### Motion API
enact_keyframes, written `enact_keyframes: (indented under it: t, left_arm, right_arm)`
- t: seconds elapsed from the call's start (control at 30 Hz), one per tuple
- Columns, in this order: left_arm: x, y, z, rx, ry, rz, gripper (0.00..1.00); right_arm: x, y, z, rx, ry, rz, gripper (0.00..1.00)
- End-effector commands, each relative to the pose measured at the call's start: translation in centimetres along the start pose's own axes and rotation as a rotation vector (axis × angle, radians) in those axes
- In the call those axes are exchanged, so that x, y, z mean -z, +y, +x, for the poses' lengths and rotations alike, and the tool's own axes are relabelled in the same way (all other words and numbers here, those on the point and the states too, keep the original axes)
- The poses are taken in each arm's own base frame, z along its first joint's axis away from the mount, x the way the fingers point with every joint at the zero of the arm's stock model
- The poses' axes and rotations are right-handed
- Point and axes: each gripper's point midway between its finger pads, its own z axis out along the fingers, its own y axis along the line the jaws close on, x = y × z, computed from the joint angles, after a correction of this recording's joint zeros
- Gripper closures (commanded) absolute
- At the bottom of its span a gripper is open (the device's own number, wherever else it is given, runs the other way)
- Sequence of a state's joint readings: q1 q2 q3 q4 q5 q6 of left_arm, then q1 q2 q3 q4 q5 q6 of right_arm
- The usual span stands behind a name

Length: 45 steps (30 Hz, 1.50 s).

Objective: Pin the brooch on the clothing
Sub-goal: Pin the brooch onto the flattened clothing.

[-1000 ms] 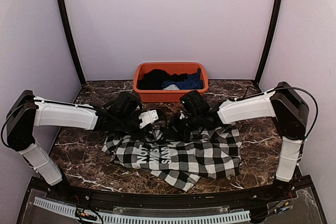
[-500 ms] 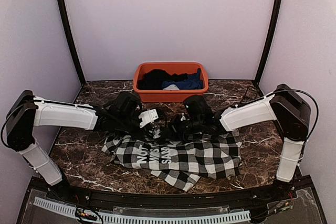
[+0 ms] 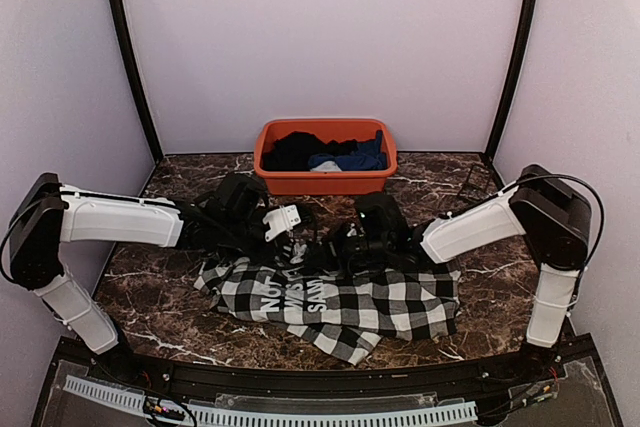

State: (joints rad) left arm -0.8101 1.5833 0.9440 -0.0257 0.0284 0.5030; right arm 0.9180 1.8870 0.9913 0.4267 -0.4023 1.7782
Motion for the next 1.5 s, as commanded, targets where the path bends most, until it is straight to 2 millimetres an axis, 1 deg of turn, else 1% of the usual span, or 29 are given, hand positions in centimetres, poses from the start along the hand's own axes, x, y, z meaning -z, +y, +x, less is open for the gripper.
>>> enact_keyframes:
  t: [0.0,0.07,0.13,0.27,0.4,0.53,0.63,0.83,1.0,1.27,1.47]
  left_arm:
    - [1.2,0.7,-1.9,0.008,-0.062,-0.027,0.99]
    - [1.3,0.8,-1.9,0.01,-0.06,-0.035,0.99]
    - [1.3,0.8,-1.9,0.01,-0.06,-0.035,0.99]
    - [1.4,0.8,-2.0,0.009,-0.064,-0.034,0.99]
    - [1.6,0.8,-2.1,0.006,-0.068,-0.032,0.99]
    - [1.7,0.6,-2.3,0.002,-0.076,-0.022,0.99]
    - [1.7,0.3,-2.3,-0.005,-0.075,-0.012,0.99]
    - [1.1,-0.8,-1.7,-0.034,-0.028,0.022,0.99]
    - [0.6,-1.2,-1.2,-0.041,0.025,0.032,0.99]
    - [0.1,-0.9,-0.4,-0.033,0.095,0.013,0.99]
    - [0.2,-1.0,-0.6,-0.03,0.096,0.024,0.99]
  right_arm:
    - [-0.4,0.8,2.1,-0.045,0.034,-0.079,1.0]
    - [-0.6,0.8,2.8,-0.048,0.05,-0.085,1.0]
    - [-0.7,0.8,2.7,-0.049,0.042,-0.086,1.0]
    - [-0.1,0.2,1.9,-0.073,0.0,-0.106,1.0]
    - [0.4,-0.8,0.7,-0.087,-0.061,-0.068,1.0]
    - [0.9,-1.2,-0.5,-0.1,-0.104,-0.067,1.0]
    - [1.0,-1.3,-1.0,-0.112,-0.109,-0.079,1.0]
    - [1.0,-0.7,-1.1,-0.117,-0.106,-0.11,1.0]
    - [1.4,0.2,-1.3,-0.111,-0.121,-0.131,1.0]
    - [1.9,0.8,-1.4,-0.108,-0.13,-0.156,1.0]
    - [2.4,1.0,-1.7,-0.107,-0.154,-0.153,1.0]
